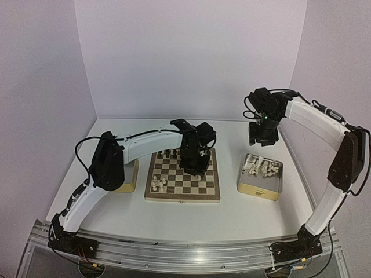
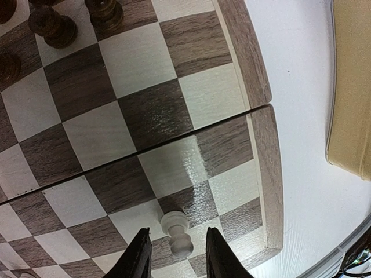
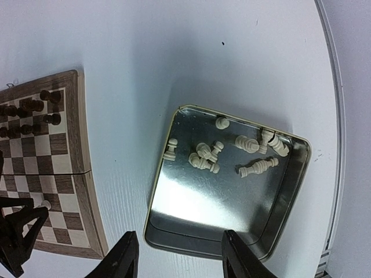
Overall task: Set up the chess pieces on the board
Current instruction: Pick up the chess piece from the chessboard, then place the chess piece on the chessboard.
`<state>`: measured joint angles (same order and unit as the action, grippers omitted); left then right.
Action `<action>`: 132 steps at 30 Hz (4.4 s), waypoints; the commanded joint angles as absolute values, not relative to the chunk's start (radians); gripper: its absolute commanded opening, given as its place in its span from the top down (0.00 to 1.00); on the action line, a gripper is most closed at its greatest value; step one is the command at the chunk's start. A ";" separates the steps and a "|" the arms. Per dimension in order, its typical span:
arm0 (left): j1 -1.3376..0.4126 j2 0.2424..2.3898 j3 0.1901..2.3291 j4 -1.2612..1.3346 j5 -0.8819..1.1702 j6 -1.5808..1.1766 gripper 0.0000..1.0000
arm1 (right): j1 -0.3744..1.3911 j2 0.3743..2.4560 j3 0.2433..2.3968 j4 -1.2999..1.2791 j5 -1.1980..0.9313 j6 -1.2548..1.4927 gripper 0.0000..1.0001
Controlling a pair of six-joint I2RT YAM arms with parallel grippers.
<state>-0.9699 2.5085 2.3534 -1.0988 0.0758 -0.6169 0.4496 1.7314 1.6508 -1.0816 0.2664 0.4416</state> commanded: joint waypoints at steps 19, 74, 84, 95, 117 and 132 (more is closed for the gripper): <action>-0.974 2.539 2.416 -1.103 0.085 -0.576 0.81 | 0.452 1.772 1.710 -1.085 0.245 0.428 0.53; -0.943 2.123 1.813 -1.029 -0.120 -0.656 1.00 | 0.452 1.813 1.751 -1.079 0.195 0.417 0.54; -0.938 2.145 1.806 -1.023 -0.111 -0.650 1.00 | 0.452 1.829 1.762 -1.080 0.195 0.413 0.54; -0.934 2.162 1.797 -1.031 -0.096 -0.645 1.00 | 0.451 1.845 1.780 -1.079 0.197 0.410 0.54; -0.933 2.186 1.798 -1.017 -0.082 -0.637 0.99 | 0.452 1.855 1.794 -1.078 0.200 0.413 0.54; -0.933 2.179 1.796 -0.972 -0.108 -0.626 0.99 | 0.451 1.858 1.800 -1.079 0.196 0.407 0.54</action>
<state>-0.9386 2.1818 1.7905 -1.0117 -0.0830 -0.6483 0.4496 1.8497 1.7573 -1.0774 0.2047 0.4163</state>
